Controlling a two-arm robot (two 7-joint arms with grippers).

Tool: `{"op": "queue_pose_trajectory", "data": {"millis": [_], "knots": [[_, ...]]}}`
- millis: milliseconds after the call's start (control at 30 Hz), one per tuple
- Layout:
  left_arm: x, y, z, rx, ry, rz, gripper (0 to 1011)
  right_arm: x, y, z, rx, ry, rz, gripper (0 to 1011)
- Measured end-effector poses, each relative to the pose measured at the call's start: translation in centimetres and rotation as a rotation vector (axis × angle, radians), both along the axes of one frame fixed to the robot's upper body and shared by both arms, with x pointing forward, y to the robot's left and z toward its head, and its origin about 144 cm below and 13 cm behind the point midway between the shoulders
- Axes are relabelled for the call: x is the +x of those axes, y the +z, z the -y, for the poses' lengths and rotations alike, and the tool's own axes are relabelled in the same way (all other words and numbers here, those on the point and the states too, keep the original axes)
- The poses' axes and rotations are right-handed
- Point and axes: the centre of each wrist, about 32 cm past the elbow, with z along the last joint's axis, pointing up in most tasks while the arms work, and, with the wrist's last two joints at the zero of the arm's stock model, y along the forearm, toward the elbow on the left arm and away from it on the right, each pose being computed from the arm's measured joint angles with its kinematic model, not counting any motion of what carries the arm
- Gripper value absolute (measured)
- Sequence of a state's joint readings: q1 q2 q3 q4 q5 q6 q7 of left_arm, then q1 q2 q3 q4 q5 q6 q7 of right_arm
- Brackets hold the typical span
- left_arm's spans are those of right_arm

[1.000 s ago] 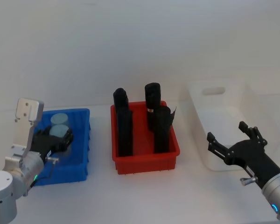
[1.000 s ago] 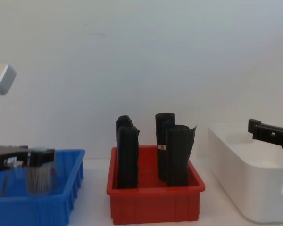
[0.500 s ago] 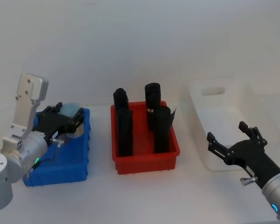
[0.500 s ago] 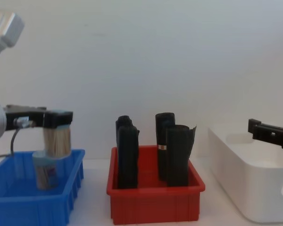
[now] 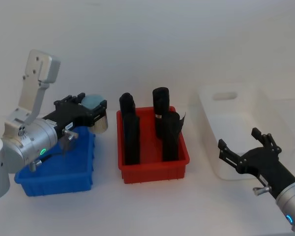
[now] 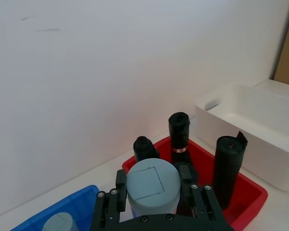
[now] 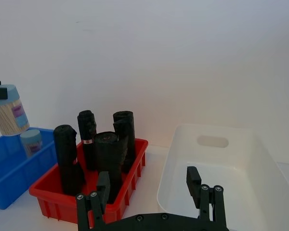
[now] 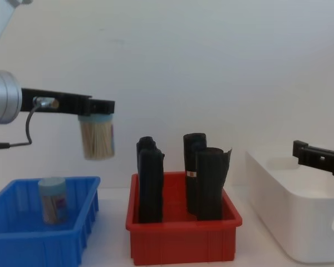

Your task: Pick the cotton swabs from the blue box and place them into the white box.

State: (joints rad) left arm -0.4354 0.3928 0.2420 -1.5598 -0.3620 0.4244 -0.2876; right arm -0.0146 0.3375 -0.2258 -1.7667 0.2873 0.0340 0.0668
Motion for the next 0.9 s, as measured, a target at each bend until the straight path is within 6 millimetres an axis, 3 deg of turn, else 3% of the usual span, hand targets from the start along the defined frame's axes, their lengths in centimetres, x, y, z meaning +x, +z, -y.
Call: {"op": "queue_pose_trajectory", "data": {"millis": [500, 900], "knots": [[0.4, 3.1, 1.1, 0.009, -0.161, -0.040, 653, 0.0, 0.0, 0.0, 0.000, 0.000, 0.000, 1002], [0.6, 4.1, 1.5, 0.015, -0.216, -0.053, 653, 0.0, 0.0, 0.0, 0.000, 0.002, 0.000, 1002]]}}
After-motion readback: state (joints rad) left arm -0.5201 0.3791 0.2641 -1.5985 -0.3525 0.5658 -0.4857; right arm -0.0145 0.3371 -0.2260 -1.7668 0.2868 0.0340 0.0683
